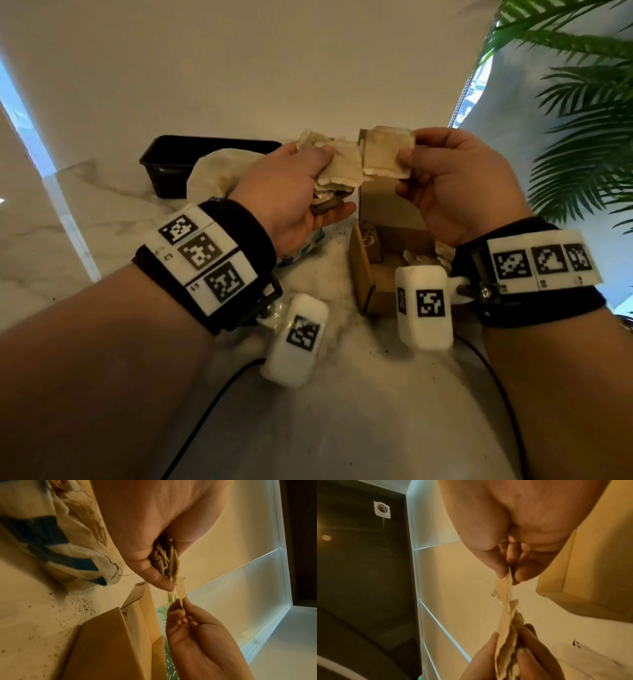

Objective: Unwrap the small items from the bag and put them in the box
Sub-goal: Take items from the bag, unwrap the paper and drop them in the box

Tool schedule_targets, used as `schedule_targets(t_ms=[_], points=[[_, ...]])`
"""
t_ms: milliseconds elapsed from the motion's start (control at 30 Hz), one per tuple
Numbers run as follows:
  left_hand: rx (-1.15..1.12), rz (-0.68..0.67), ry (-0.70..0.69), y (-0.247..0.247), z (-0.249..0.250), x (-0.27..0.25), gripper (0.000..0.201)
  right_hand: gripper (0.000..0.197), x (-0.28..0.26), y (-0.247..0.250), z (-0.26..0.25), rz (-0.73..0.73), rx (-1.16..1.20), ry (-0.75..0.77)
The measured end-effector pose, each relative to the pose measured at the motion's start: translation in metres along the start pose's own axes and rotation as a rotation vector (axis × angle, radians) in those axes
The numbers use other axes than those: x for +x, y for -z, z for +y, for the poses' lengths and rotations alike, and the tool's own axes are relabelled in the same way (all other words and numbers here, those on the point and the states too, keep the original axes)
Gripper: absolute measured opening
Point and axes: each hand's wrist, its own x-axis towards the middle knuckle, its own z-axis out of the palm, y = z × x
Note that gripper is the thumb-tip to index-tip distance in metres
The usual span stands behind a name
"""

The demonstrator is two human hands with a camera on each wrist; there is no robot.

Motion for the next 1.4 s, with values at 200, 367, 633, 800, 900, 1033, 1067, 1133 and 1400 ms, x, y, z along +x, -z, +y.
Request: schedule_targets(t_ms=[200,367,633,800,900,1033,1067,1133,1400], points=[[-0.023,-0.014,0.014,0.001,-0.001,0.001,0.022,0.022,-0.005,0.041,-0.013,-0.004,-0.309,-0.097],[-0.042,-0.027,0.014,-0.001,-0.001,0.0,0.028,0.023,-0.019,0.059,-0.013,-0.11,-0.756,-0.374],[-0.06,-0.015,0.003,-0.001,-0.001,-0.003,0.026,0.018,-0.023,0.037,-0.02,-0.29,-1.354,-0.413],[-0.075,-0.011,0.013,-0.002,-0.001,-0.003,0.023,0.019,-0.028,0.026,-0.029,-0.28,-1.576,-0.203],[-0.055,-0.057,0.052,-0.005,-0.001,-0.005,0.026,0.015,-0.034,0.023,-0.028,-0.34,-1.44,-0.135],[-0.005,-0.178,0.179,-0.015,-0.009,-0.014,0.031,0.016,-0.041,0.024,-0.019,-0.43,-1.342,-0.313],[0.005,-0.196,0.206,-0.016,-0.012,-0.015,0.031,0.017,-0.04,0.024,-0.017,-0.441,-1.353,-0.328],[0.032,-0.209,0.24,-0.018,-0.018,-0.017,0.029,0.017,-0.041,0.024,-0.015,-0.418,-1.315,-0.327],[0.097,-0.166,0.22,-0.016,-0.018,-0.014,0.023,0.034,-0.04,0.038,-0.004,-0.304,-1.128,-0.303]])
